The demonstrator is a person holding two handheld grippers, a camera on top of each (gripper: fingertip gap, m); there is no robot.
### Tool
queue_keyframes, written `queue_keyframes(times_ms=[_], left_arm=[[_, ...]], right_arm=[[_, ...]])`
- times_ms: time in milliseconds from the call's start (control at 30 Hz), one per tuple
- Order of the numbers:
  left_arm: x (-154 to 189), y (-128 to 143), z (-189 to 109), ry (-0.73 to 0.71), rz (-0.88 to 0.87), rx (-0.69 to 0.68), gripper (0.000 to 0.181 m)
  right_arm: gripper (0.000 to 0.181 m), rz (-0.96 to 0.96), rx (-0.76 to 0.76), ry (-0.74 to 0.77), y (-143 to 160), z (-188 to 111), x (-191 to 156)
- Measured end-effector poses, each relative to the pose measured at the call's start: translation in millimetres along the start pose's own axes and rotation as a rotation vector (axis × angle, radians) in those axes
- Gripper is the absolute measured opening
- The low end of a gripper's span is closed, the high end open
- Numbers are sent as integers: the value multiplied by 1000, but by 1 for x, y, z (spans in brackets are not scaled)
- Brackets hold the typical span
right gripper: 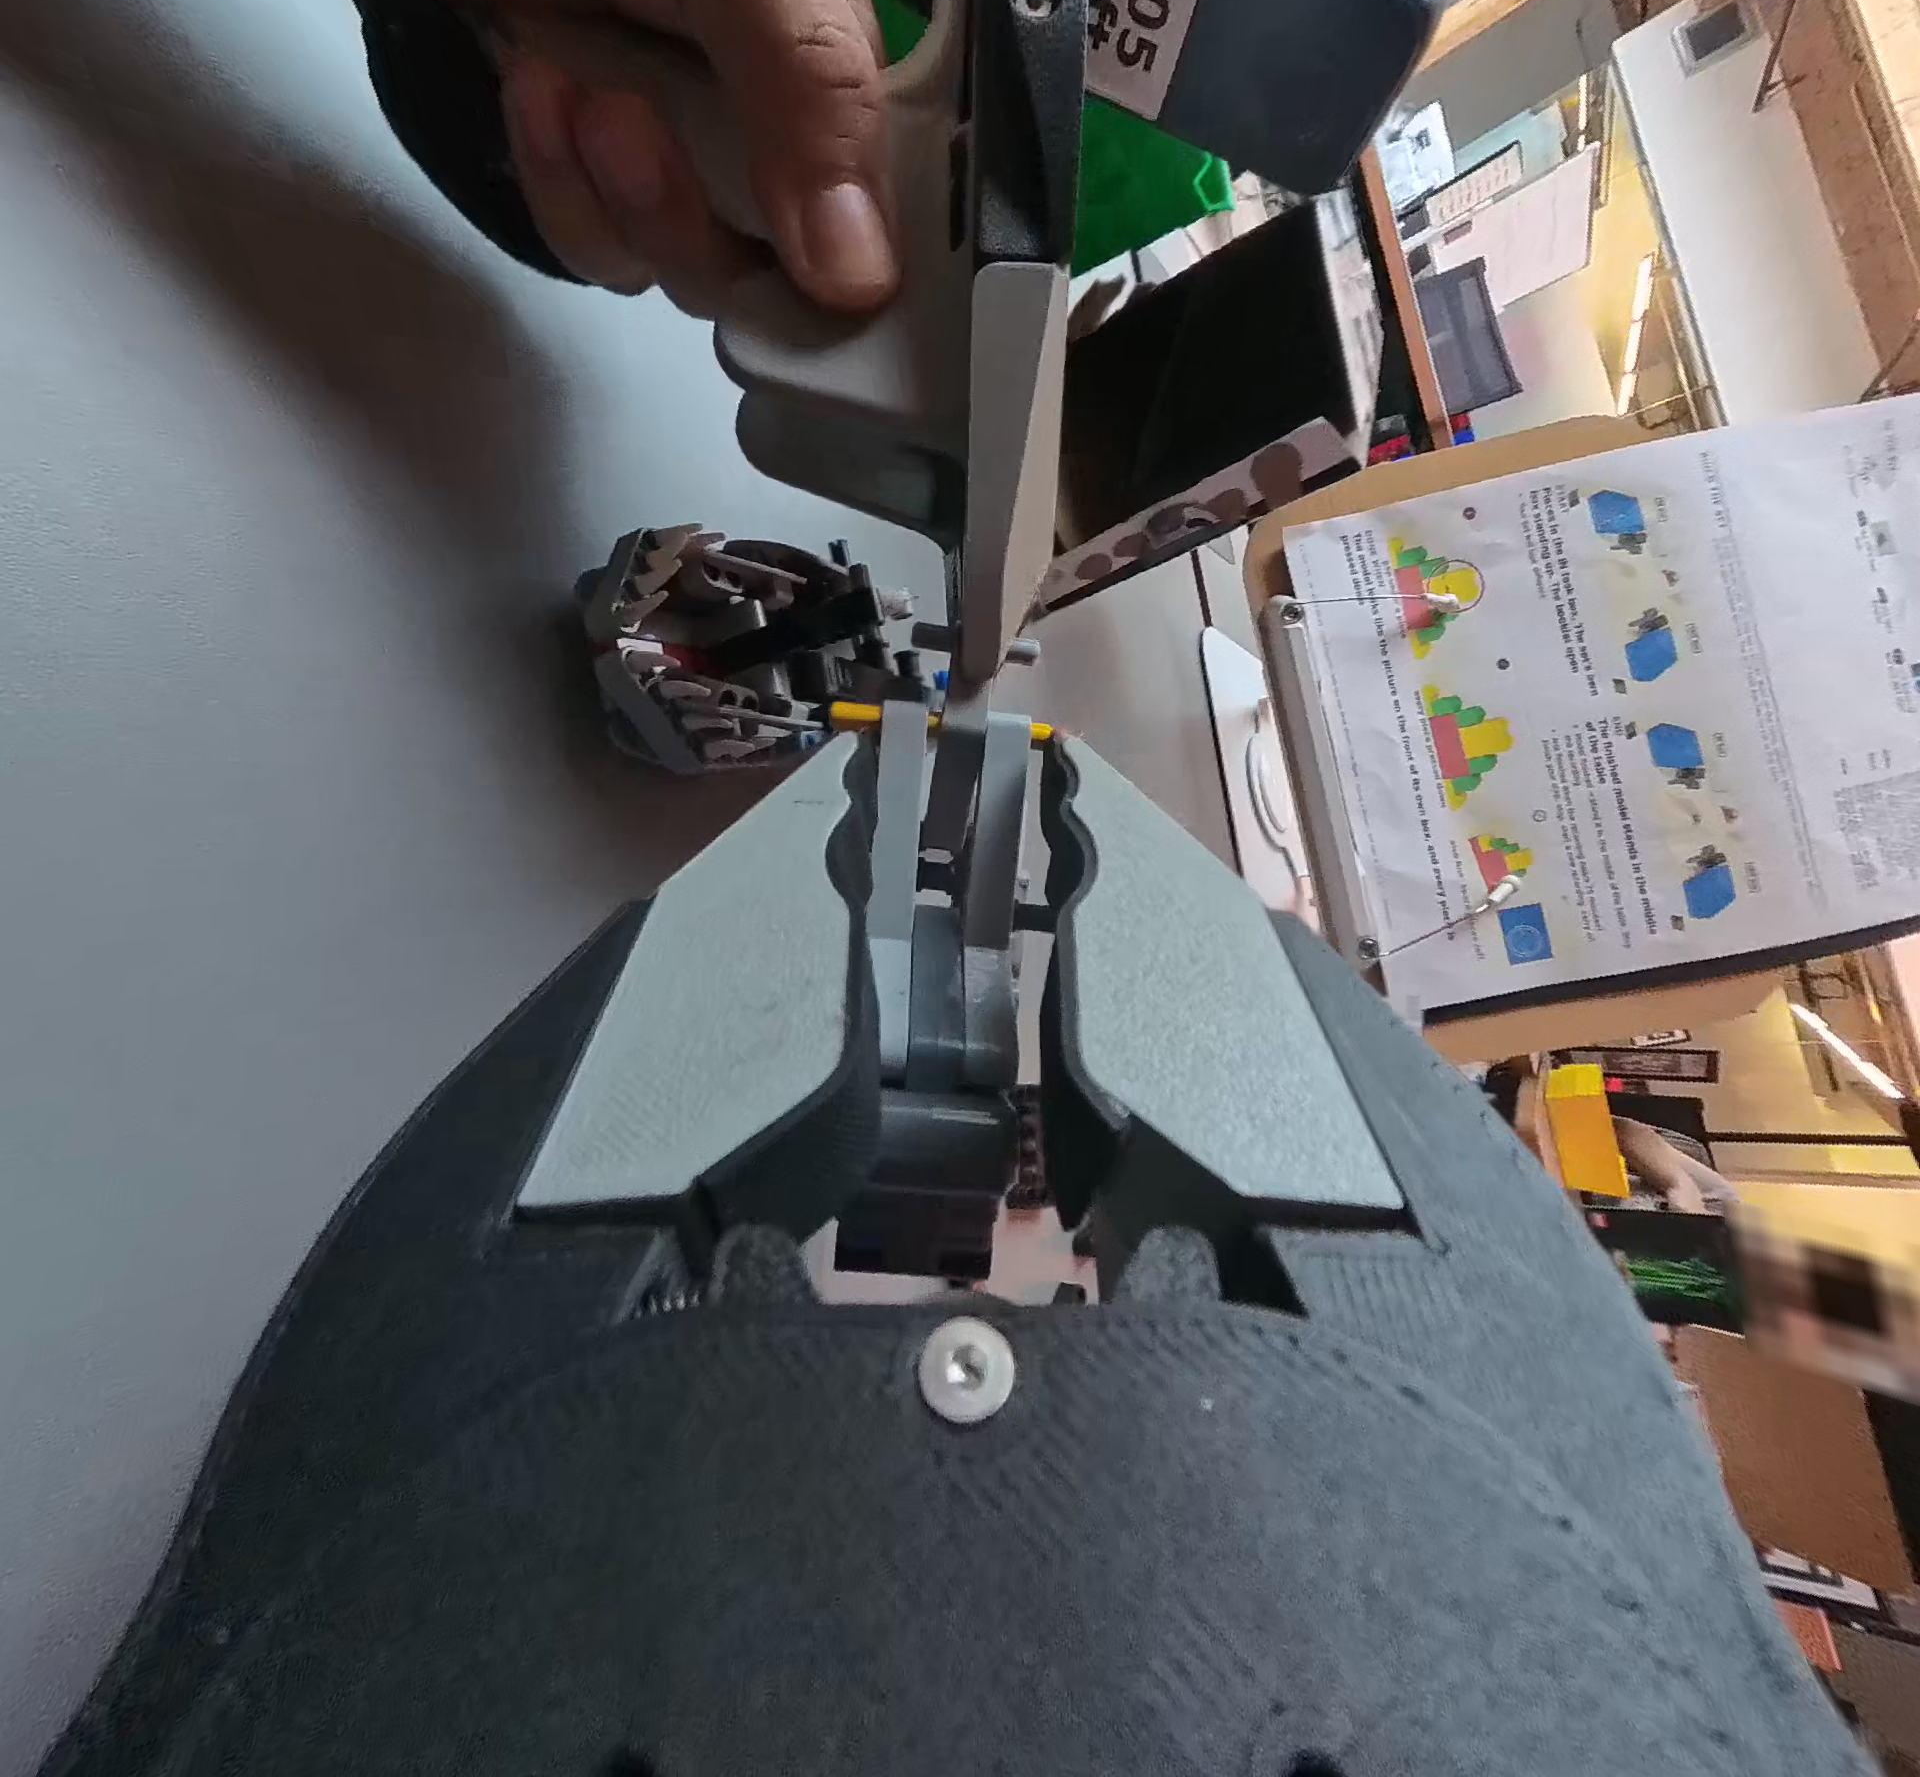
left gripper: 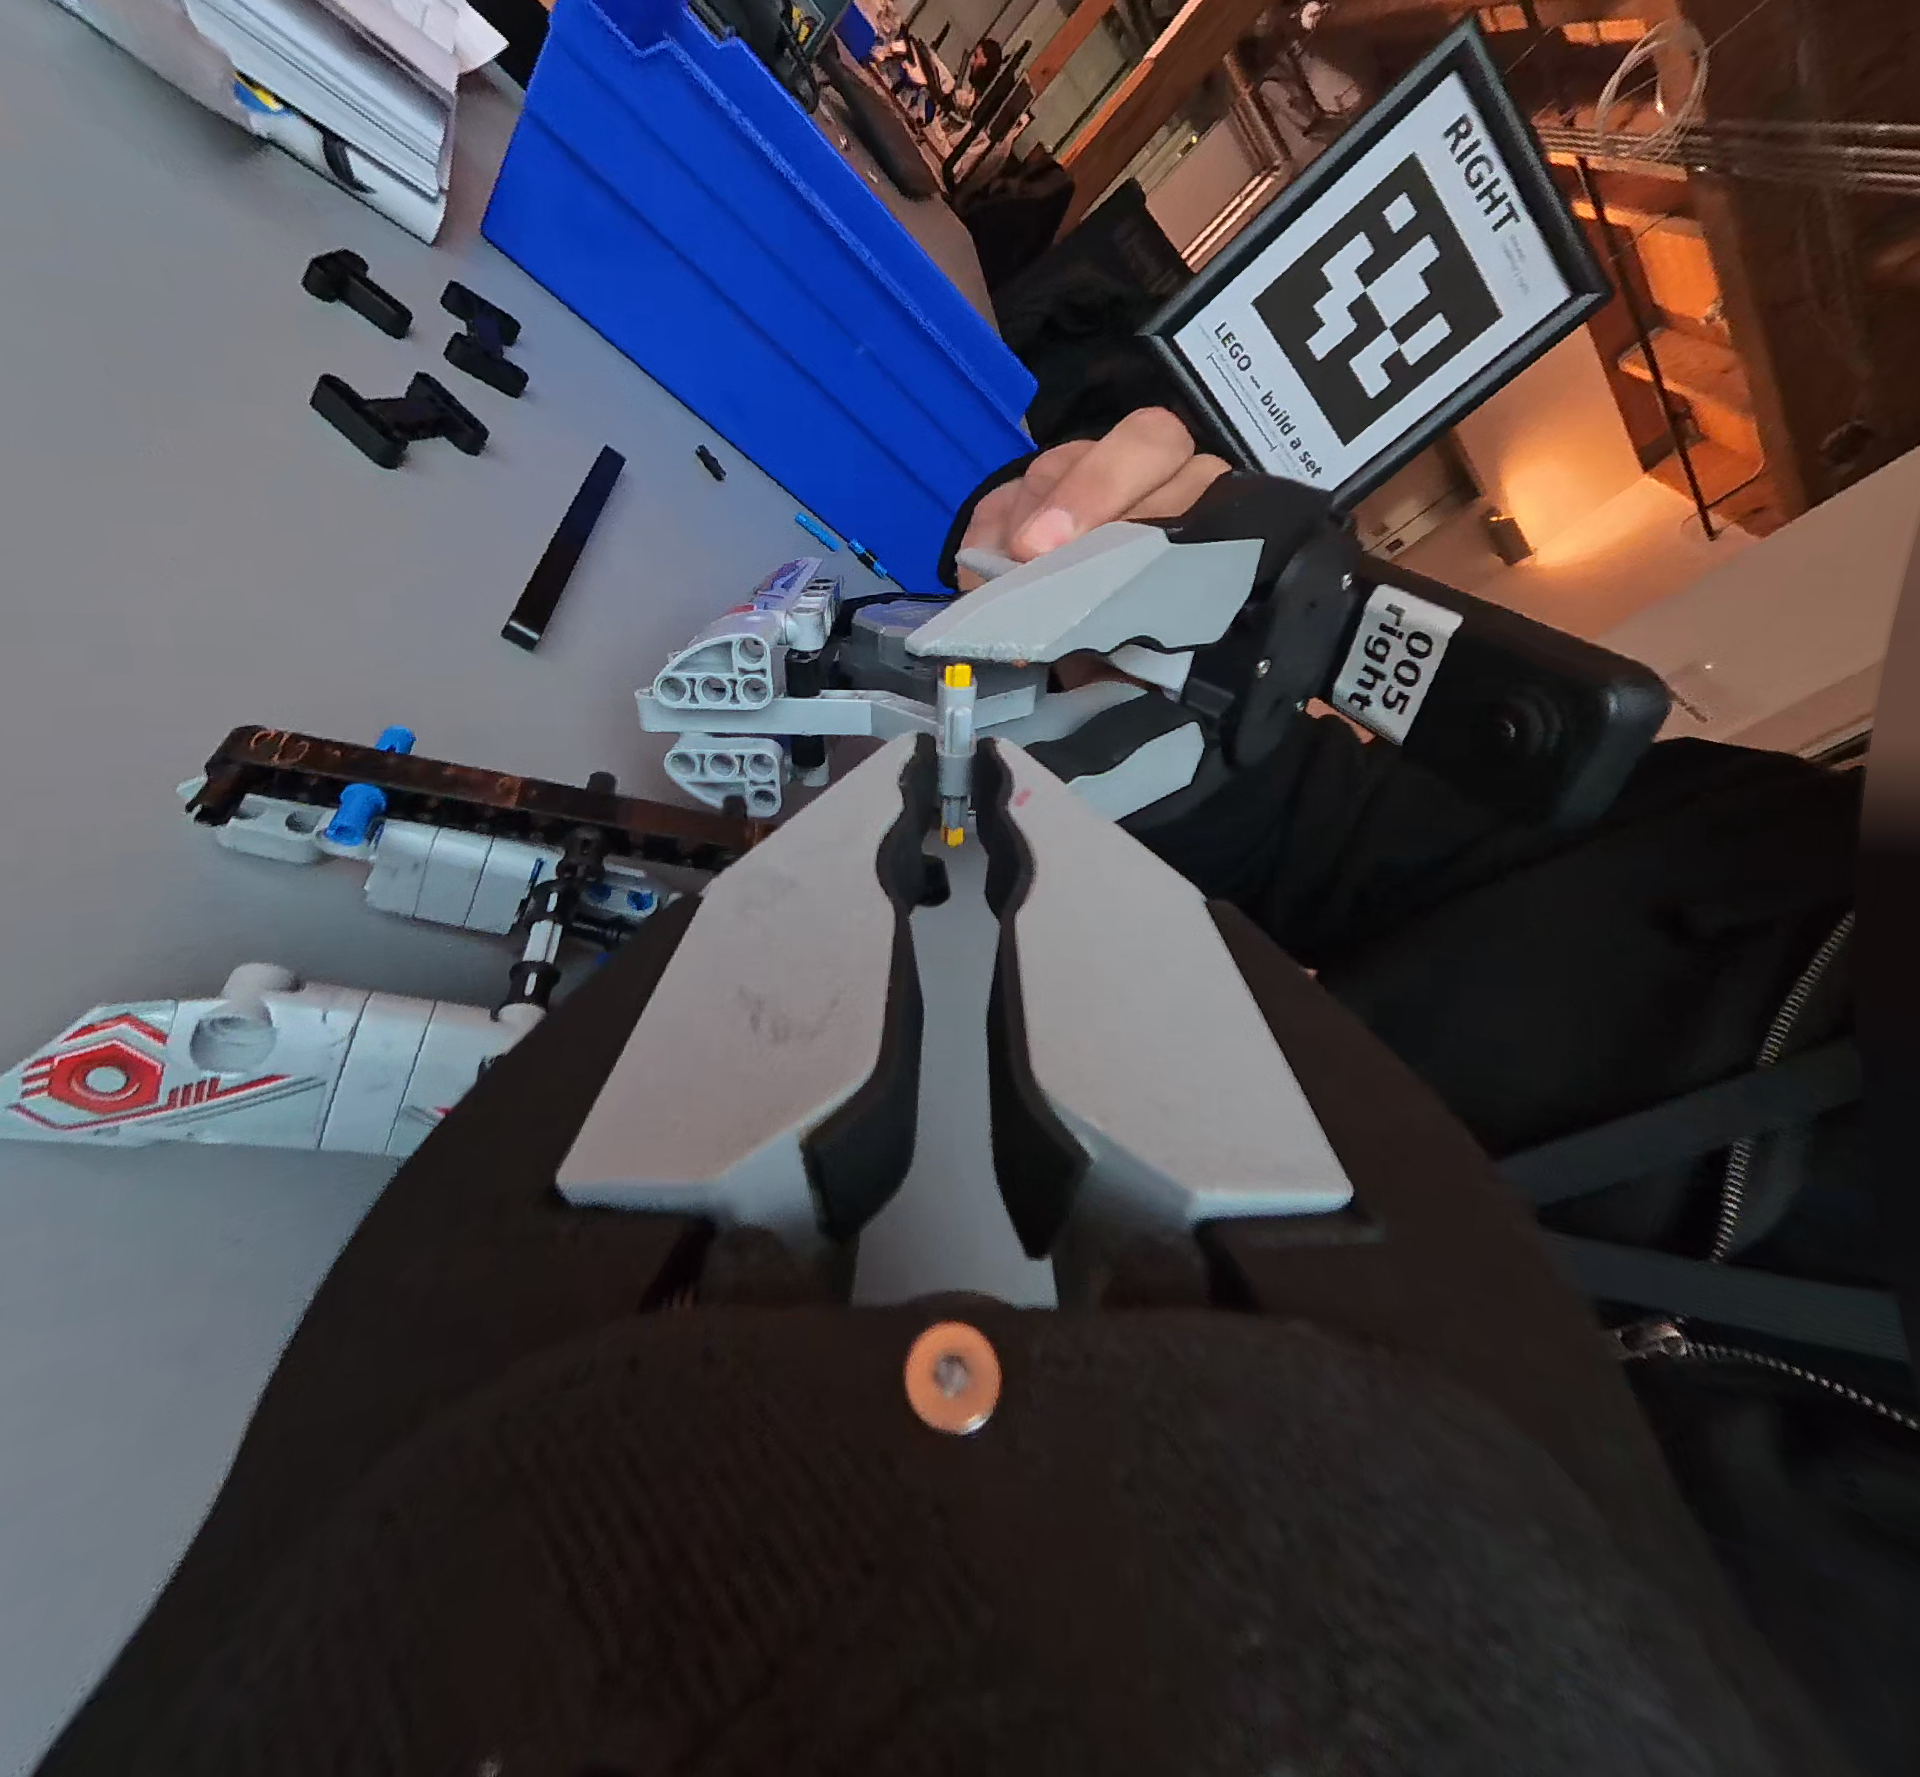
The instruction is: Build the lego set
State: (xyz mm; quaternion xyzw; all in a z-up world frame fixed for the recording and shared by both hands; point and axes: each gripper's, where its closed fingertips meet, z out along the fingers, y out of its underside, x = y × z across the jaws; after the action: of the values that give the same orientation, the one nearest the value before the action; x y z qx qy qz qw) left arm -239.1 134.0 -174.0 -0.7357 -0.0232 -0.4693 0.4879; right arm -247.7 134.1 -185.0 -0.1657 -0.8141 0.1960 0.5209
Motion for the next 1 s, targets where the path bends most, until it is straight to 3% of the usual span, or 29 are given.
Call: queue_keyframes(times_ms=[233, 300, 367, 467, 533, 600, 667, 767, 1000], left_arm=[[-6, 5, 1, -8, -7, -8, 6], [-10, 4, 0, -30, -4, -28, 6], [-12, 4, 0, -43, 32, -30, 7], [-10, 6, 4, 3, -30, -3, 6], [-14, 5, 3, 0, -56, 12, 6], [-12, 5, 2, 9, -56, 8, 6], [-11, 6, 4, 6, -44, -7, 6], [-10, 8, 5, 7, -38, -17, 6], [-10, 10, 5, -8, 2, -45, 6]], right_arm=[[27, 27, 6, -46, 5, 4, -6], [28, 201, 40, -129, 5, 5, -11], [51, 390, 101, -257, -1, 0, -18], [42, 486, 132, -222, 3, -8, -6], [37, 393, 103, -126, 7, -11, -1], [45, 306, 44, -72, 11, -11, -5], [44, 333, 12, -106, 13, -10, -12], [27, 456, 39, -206, 14, -13, -15], [21, 630, 90, -381, 12, -17, -9]])
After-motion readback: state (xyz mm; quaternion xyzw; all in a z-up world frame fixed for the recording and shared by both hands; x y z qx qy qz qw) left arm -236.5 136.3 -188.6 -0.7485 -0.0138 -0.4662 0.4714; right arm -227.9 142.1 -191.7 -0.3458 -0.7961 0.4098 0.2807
